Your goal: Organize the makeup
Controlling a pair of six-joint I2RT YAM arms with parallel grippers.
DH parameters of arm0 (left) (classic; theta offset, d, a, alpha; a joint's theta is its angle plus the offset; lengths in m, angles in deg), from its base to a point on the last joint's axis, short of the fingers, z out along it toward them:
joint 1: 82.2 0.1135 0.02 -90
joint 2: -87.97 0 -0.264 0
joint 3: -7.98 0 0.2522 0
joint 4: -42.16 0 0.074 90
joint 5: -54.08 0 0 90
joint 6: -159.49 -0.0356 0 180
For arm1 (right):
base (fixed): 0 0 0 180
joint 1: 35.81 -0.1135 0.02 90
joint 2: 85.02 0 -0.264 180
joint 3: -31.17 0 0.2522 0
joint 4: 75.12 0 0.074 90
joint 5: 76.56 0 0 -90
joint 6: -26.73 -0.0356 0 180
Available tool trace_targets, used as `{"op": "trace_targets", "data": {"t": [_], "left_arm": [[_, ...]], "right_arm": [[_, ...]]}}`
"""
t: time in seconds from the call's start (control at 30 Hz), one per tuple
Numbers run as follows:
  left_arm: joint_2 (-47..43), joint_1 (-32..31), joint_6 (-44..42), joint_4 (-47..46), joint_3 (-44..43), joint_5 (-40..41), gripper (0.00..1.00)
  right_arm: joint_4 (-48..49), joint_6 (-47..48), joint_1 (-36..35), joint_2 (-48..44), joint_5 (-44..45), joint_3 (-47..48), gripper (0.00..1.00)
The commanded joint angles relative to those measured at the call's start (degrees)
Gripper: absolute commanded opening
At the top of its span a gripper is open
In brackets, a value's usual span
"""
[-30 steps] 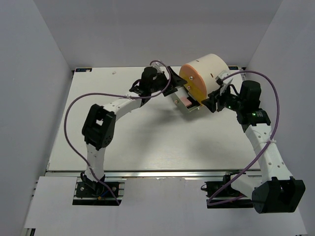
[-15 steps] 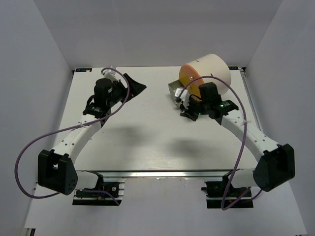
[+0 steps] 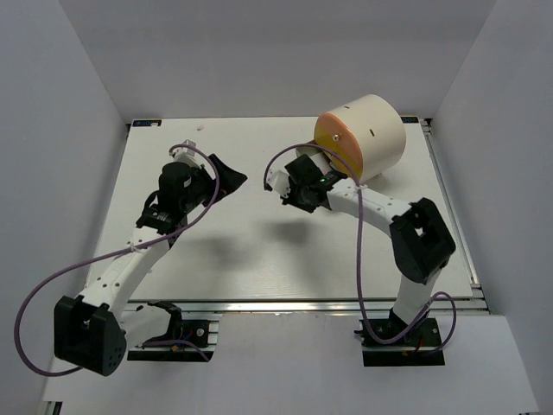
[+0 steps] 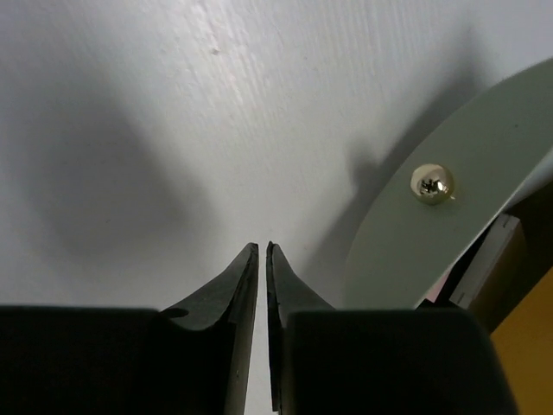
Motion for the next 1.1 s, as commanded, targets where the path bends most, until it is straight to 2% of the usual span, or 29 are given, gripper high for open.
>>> {"op": "trace_targets", "data": {"t": [0.0, 0.17, 0.5, 0.7, 1.07], "left_arm": [[-3.7, 0.4, -1.4, 1.6, 1.6, 2.8, 0.98], [-6.3, 0.5, -0.6, 1.8, 4.6, 3.7, 0.98], [-8.2, 0.5, -1.0, 3.7, 4.8, 5.4, 0.98], [-8.6, 0.5, -0.9, 3.9, 5.0, 6.0, 0.98], [-8.8, 0.5, -0.5, 4.1, 5.4, 6.6, 0.98]], "right_arm": [[2.5, -3.0, -0.3, 3.2, 16.2, 4.5, 0.14], [6.5, -3.3, -0.3, 8.2, 25.8, 5.4, 0.16], [18.0, 1.4, 0.3, 9.8, 36.7, 0.6, 0.39], [17.5, 1.1, 1.8, 10.4, 36.4, 1.4, 0.52], [15.4, 0.2, 4.8, 11.5, 36.0, 2.5, 0.58]]}}
